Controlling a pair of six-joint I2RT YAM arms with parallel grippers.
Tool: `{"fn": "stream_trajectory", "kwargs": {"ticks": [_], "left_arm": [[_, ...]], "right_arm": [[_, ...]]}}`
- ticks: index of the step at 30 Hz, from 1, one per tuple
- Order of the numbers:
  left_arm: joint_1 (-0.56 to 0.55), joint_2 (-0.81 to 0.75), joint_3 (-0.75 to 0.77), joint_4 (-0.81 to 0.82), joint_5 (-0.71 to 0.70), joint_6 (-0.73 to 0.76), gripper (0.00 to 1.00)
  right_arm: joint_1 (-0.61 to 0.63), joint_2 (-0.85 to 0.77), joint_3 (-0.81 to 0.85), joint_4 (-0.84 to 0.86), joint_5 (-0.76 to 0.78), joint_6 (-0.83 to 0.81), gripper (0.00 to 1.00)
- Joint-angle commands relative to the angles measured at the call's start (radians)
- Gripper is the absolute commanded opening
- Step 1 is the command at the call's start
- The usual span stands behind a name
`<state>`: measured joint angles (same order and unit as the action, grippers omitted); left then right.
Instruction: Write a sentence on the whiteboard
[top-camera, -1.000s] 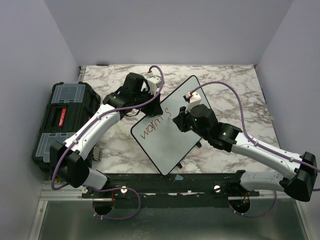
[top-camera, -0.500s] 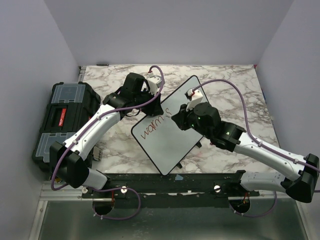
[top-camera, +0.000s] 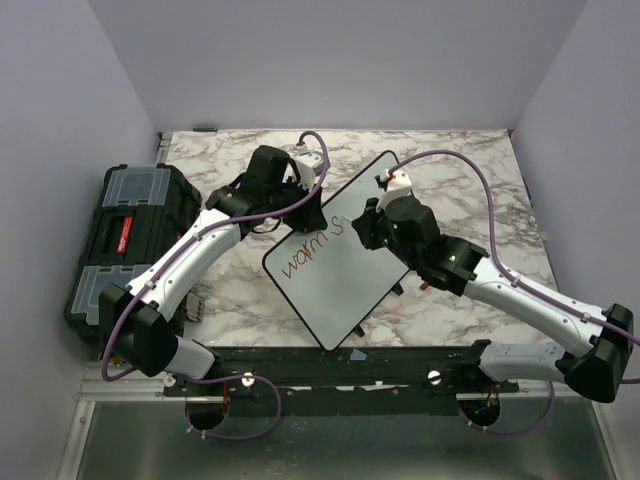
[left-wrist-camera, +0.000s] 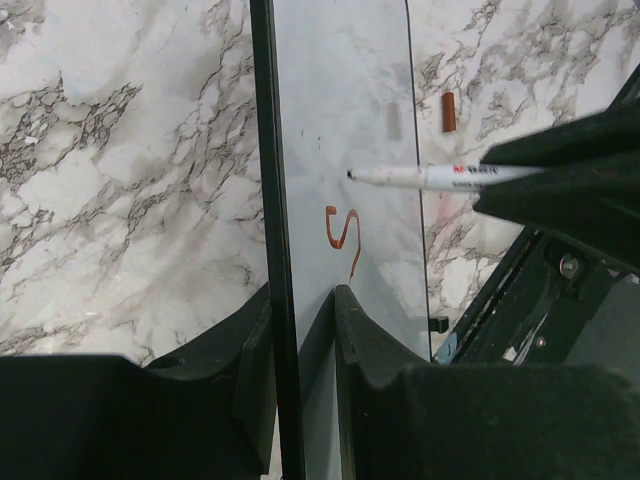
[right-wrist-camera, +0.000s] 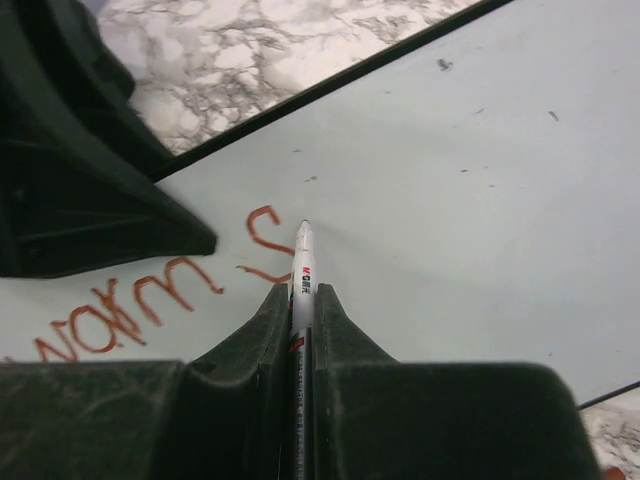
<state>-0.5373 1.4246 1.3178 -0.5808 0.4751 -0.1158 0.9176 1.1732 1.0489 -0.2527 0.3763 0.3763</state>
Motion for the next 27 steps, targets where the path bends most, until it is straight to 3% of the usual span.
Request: {"fn": "stream_trajectory", "kwargs": {"ticks": [1,10,27], "left_arm": [[-0.034,0.005,-0.017,-0.073,0.036,0.057,0.00],[-0.034,0.010,-0.016,-0.074,0.038,0.057,0.00],[-0.037,0.016,-0.013,-0.073,0.039,0.057,0.00]], "right_arm": [[-0.065,0.036,0.044,-0.053,-0.044,0.007,0.01],[-0.089,-0.001,0.027,-0.013,-0.184,-0.040,0.01],[-0.091,0.012,0.049,-0.004,-0.215,-0.100,0.01]]}}
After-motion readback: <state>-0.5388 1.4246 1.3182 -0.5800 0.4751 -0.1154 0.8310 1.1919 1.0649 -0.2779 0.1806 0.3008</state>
